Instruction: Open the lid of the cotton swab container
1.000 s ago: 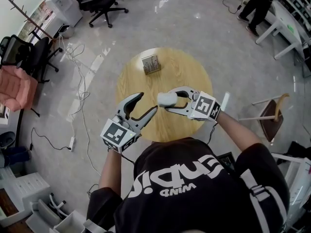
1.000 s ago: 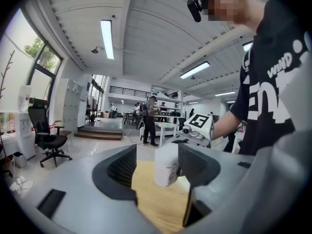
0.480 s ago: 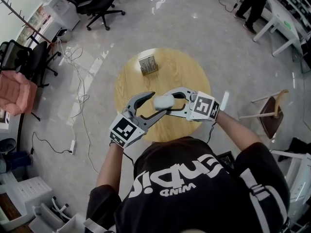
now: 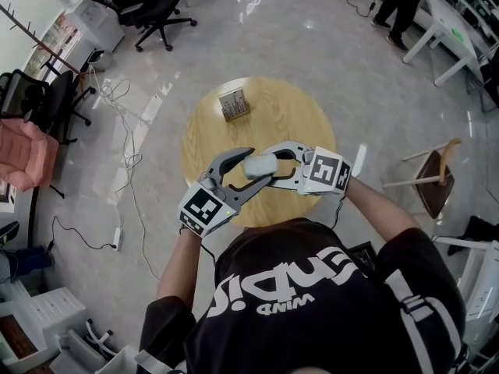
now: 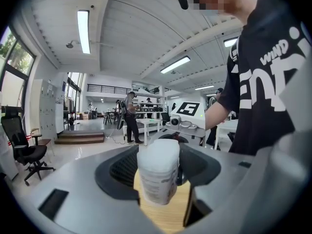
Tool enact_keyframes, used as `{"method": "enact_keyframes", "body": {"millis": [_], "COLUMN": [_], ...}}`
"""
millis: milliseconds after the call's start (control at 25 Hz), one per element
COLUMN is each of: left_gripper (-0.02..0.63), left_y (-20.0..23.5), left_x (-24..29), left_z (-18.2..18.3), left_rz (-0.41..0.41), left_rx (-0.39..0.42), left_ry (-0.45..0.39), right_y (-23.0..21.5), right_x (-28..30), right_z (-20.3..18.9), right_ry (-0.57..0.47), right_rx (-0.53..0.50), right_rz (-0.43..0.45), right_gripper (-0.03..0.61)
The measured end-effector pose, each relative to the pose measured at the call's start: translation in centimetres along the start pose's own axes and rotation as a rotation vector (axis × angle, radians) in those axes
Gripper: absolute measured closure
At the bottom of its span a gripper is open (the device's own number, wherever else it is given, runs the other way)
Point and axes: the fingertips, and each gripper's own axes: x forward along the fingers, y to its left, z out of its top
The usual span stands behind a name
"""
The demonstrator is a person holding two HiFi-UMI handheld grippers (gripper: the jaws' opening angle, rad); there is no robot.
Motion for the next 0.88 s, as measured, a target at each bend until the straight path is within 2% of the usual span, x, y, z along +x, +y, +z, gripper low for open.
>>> {"method": "enact_keyframes", "body": {"millis": [280, 560, 880], "left_gripper": [0.35, 0.351, 0.351], "left_y": [-0.2, -0.6, -1.1], "left_x": [-0.3, -0.2, -0.1], "left_z": [-0.1, -1.2, -1.3], "left_rz": [-0.021, -0.079, -0.119], "left_rx": [-0.022, -0.086, -0.142], "left_ry": [0.002, 0.086, 0.14], "right_y": [0.4, 0.8, 1.4], "right_x": [0.1, 0.3, 0.0], "right_z": [0.1, -0.8, -0.7], "right_ry": [0.001, 0.02, 0.004], "right_rx": [-0.002, -0.009, 0.011], "right_rz": [0.0, 0.003, 0.01], "right_gripper": [0.371, 0.371, 0.371]}}
